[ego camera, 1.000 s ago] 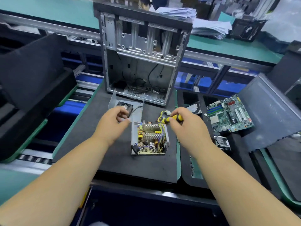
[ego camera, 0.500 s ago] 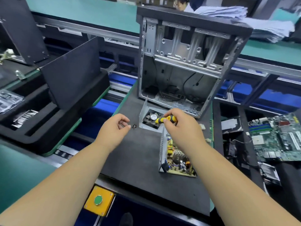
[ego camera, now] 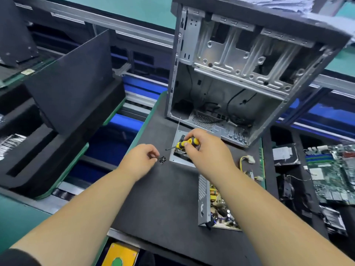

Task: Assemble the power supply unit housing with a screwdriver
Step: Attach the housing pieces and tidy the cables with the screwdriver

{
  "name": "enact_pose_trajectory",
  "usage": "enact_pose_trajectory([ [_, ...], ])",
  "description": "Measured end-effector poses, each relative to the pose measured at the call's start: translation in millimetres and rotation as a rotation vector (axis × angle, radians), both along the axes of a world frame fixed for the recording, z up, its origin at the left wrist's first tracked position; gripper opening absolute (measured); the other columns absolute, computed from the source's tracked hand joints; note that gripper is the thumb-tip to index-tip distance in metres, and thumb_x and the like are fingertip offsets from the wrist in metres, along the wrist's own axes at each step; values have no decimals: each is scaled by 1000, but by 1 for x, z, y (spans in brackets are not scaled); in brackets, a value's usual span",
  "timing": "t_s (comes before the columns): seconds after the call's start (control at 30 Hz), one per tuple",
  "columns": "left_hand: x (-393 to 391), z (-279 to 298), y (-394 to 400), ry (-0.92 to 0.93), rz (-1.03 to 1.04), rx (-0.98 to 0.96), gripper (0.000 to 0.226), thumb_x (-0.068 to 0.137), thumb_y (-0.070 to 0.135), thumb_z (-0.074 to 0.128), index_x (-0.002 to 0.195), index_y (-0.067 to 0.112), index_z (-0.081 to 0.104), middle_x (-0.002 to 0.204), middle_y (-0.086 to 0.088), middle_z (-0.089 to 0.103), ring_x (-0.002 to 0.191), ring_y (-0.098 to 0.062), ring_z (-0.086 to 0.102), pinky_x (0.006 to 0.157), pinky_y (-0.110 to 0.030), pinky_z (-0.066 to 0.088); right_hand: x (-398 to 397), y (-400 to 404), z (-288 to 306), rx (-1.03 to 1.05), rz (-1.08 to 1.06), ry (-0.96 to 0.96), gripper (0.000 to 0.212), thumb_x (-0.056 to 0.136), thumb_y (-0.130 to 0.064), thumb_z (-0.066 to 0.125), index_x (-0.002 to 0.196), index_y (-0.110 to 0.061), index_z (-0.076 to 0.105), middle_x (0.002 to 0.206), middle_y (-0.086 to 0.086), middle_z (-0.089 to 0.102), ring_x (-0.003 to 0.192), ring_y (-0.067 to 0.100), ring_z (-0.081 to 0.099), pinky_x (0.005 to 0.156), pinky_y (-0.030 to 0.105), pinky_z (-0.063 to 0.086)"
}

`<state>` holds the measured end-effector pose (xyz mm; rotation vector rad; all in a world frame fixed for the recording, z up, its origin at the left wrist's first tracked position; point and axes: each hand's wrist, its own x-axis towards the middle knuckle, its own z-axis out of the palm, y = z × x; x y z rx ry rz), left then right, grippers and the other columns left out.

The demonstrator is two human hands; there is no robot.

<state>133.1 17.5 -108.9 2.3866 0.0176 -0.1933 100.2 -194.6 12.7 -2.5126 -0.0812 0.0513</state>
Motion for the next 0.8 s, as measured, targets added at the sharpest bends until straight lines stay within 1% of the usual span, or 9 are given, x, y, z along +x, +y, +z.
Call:
enact_pose_trajectory([
  [0.13, 11, -6, -2, -2, -99, 64, 23, 80, 16, 70, 78, 37, 62, 85, 15, 58, 70, 2, 55, 63, -12, 41, 10, 5, -3, 6, -4, 22, 6, 90, -34, 53, 93, -37, 57, 69, -36, 55, 62, -5, 51, 49, 27, 30],
  [0.23, 17, -9, -3, -1, -119, 49, 21, 81, 17, 71, 82, 36, 64, 86, 14, 58, 71, 0, 54, 63, -9, 36, 14, 6, -6, -7, -14, 20, 4, 90, -37, 54, 93, -38, 57, 65, -32, 55, 56, 2, 49, 50, 27, 31],
  [0.4, 28, -12, -3, 9, -126, 14, 18, 86, 17, 66, 86, 35, 66, 86, 14, 60, 70, -2, 54, 63, -12, 37, 20, 8, -9, -16, -33, 21, 3, 91, -38, 55, 93, -39, 56, 60, -20, 55, 56, 4, 49, 51, 27, 33],
  [0.47, 31, -12, -3, 20, -156, 29, 20, 84, 15, 68, 84, 35, 66, 86, 14, 59, 71, -1, 55, 64, -10, 37, 22, 9, -10, -20, -38, 18, 3, 91, -37, 55, 93, -39, 56, 61, -20, 55, 55, 4, 49, 52, 27, 33],
  [0.67, 28, -14, -1, 14, -191, 20, 21, 78, 19, 77, 85, 36, 66, 88, 16, 57, 77, 2, 55, 67, -7, 37, 24, 14, -14, -28, -27, 26, 4, 91, -38, 55, 93, -37, 57, 65, -13, 54, 59, 5, 50, 52, 27, 35],
  [0.8, 26, -16, -1, -14, -208, 3, 22, 77, 18, 77, 86, 35, 66, 88, 15, 57, 80, 0, 56, 72, -10, 42, 24, 15, -16, -31, -21, 30, 2, 92, -38, 55, 93, -38, 57, 66, -14, 53, 58, 3, 49, 51, 27, 34],
])
